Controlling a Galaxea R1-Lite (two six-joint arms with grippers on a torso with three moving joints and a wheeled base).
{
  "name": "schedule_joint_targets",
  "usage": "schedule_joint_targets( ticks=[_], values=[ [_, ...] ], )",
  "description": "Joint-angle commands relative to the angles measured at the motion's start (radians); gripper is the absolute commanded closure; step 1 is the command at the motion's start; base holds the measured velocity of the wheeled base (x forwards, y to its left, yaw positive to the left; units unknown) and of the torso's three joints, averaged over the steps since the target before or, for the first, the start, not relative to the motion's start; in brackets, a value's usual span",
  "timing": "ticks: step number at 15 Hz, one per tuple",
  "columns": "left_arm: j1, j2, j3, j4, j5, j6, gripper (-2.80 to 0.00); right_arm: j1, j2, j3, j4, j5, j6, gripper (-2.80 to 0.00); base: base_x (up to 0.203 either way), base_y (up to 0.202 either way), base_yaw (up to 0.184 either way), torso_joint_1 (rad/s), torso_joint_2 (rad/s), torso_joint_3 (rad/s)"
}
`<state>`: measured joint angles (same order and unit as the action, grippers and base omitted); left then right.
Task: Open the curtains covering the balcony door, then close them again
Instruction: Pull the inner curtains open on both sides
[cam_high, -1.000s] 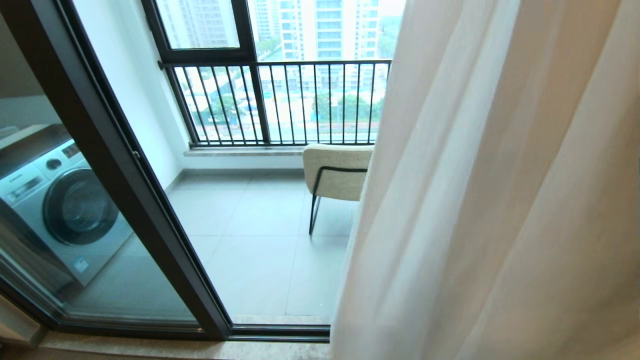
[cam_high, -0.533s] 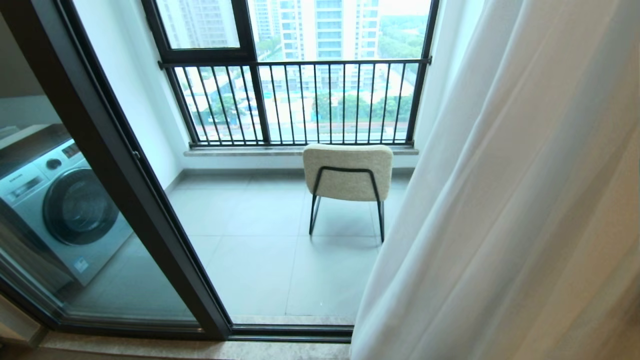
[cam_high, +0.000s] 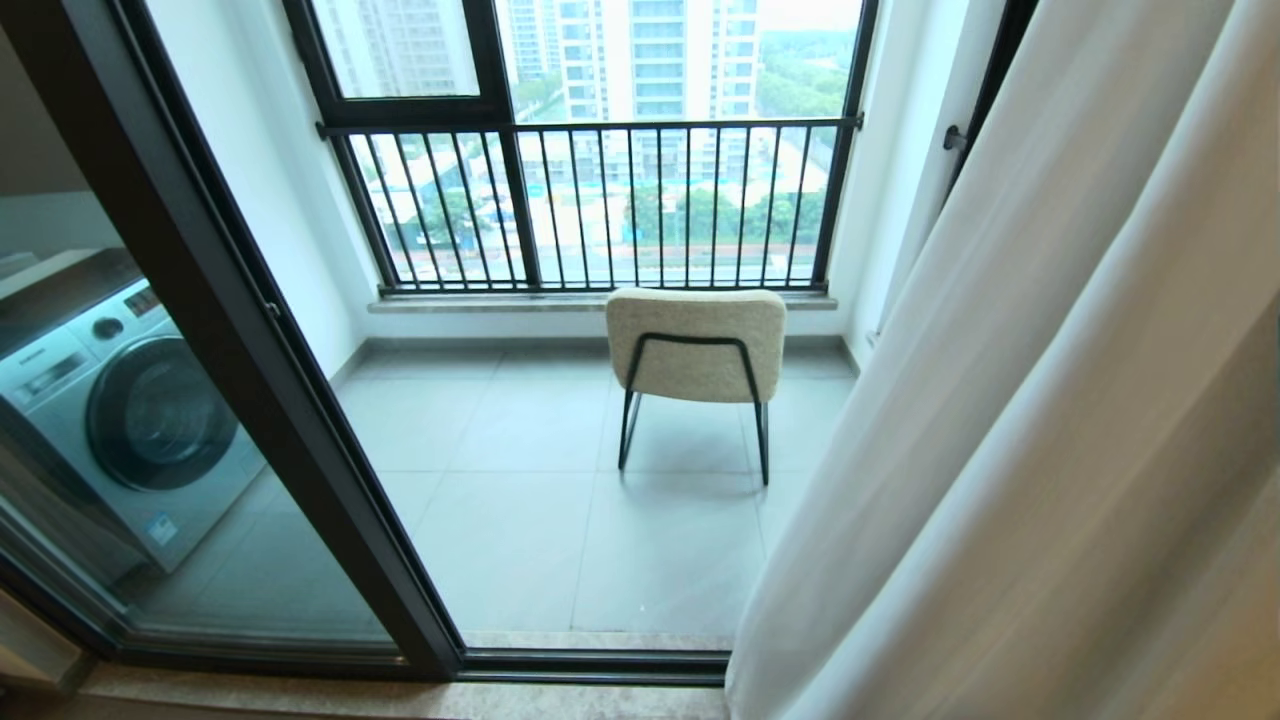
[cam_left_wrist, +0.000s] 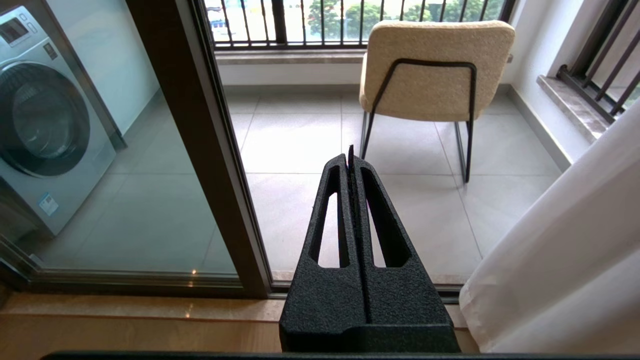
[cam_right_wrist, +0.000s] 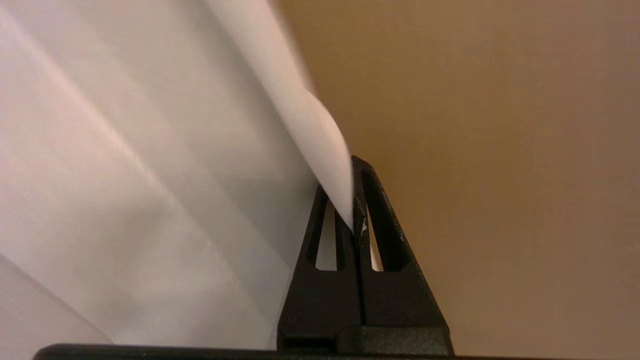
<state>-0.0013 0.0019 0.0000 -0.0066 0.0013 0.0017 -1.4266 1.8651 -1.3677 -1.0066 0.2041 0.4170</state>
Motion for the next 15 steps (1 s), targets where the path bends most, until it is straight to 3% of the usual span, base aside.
schedule_joint_targets(
  ticks=[1, 5, 8, 11, 15],
  values=[
    [0.0, 0.0, 0.0, 0.0, 0.0, 0.0, 0.0, 0.01, -0.111, 0.075, -0.06, 0.113, 0.041, 0.0, 0.0, 0.0, 0.0, 0.0, 0.0, 0.0],
    [0.001, 0.0, 0.0, -0.001, 0.0, 0.0, 0.0, 0.013, -0.326, 0.246, -0.225, 0.411, 0.218, 0.0, 0.0, 0.0, 0.0, 0.0, 0.0, 0.0],
    [0.0, 0.0, 0.0, -0.001, 0.0, 0.0, 0.0, 0.012, -0.499, 0.345, -0.305, 0.583, 0.383, 0.0, 0.0, 0.0, 0.0, 0.0, 0.0, 0.0],
    [0.001, 0.0, 0.0, 0.0, 0.0, 0.0, 0.0, 0.029, -0.653, 0.466, -0.32, 0.707, 0.44, 0.0, 0.0, 0.0, 0.0, 0.0, 0.0, 0.0],
    [0.0, 0.0, 0.0, 0.0, 0.0, 0.0, 0.0, 0.143, -0.807, 0.635, -0.318, 0.819, 0.459, 0.0, 0.0, 0.0, 0.0, 0.0, 0.0, 0.0]
  ],
)
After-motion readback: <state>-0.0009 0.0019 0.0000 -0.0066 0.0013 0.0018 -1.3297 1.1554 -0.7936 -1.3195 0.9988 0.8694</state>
